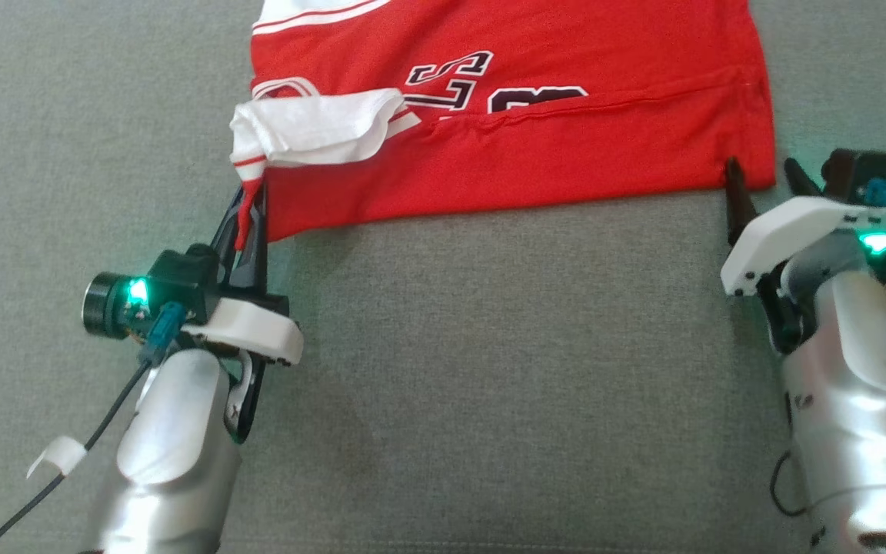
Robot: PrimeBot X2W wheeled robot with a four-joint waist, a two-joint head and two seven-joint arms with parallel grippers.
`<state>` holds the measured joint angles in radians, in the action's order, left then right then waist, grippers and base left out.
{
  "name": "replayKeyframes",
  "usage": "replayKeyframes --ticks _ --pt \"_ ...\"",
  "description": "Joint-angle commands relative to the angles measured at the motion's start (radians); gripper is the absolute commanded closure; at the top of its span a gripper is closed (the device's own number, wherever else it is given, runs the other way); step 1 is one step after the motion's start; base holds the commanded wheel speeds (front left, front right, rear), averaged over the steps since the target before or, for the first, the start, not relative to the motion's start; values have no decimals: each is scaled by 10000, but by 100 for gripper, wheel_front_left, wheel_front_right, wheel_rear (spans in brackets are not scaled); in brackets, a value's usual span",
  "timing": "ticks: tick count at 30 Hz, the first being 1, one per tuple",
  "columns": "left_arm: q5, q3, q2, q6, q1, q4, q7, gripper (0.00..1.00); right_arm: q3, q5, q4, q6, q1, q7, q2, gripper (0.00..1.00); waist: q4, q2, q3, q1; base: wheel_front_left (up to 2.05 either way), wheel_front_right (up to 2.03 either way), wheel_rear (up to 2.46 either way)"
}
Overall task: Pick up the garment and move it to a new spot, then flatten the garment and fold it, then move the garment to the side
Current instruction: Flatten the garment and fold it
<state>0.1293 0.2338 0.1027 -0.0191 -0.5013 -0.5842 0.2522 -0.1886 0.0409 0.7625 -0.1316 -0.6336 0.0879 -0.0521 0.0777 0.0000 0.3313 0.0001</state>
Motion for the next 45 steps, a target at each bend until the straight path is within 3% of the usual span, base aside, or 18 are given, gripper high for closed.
replayKeyframes --ticks 1,2,3,4,5,14,25,33,44,45 --pt "17 -202 138 -3 -410 246 94 100 132 103 -29 9 -382 105 18 0 81 0 58 -1 0 0 0" --pt "21 -190 130 -7 -421 231 94 100 107 248 156 9 -423 180 18 0 102 0 67 -1 0 0 0" --pt "26 -181 126 -11 -431 217 94 100 91 376 328 9 -459 249 18 9 122 0 73 -1 0 0 0" --pt "33 -178 125 -13 -442 201 94 100 90 491 471 9 -489 289 18 66 140 0 75 -1 0 0 0" --pt "40 -180 131 -13 -451 182 94 100 116 559 591 9 -516 293 18 100 153 0 68 -1 0 0 0" --pt "68 -314 617 61 -206 -310 95 100 -128 811 839 9 -356 -709 18 100 -237 0 -646 -1 0 0 0" --pt "111 -230 1423 -142 816 -619 -727 100 729 -681 218 9 831 -400 18 100 -1093 0 -1807 -1 0 0 0" --pt "206 -12 1923 -364 2227 -48 -1554 100 1180 -1263 -1956 9 2736 894 18 100 -1517 0 -2614 -1 0 0 0" --pt "489 136 2201 -500 3071 1349 -2298 100 1015 -1773 -4117 9 4280 1796 18 100 -1437 0 -2428 -1 0 0 0" --pt "527 134 2185 -498 3074 1419 -2305 100 971 -1786 -4213 9 4298 1734 18 28 -1422 0 -2405 -1 0 0 0"
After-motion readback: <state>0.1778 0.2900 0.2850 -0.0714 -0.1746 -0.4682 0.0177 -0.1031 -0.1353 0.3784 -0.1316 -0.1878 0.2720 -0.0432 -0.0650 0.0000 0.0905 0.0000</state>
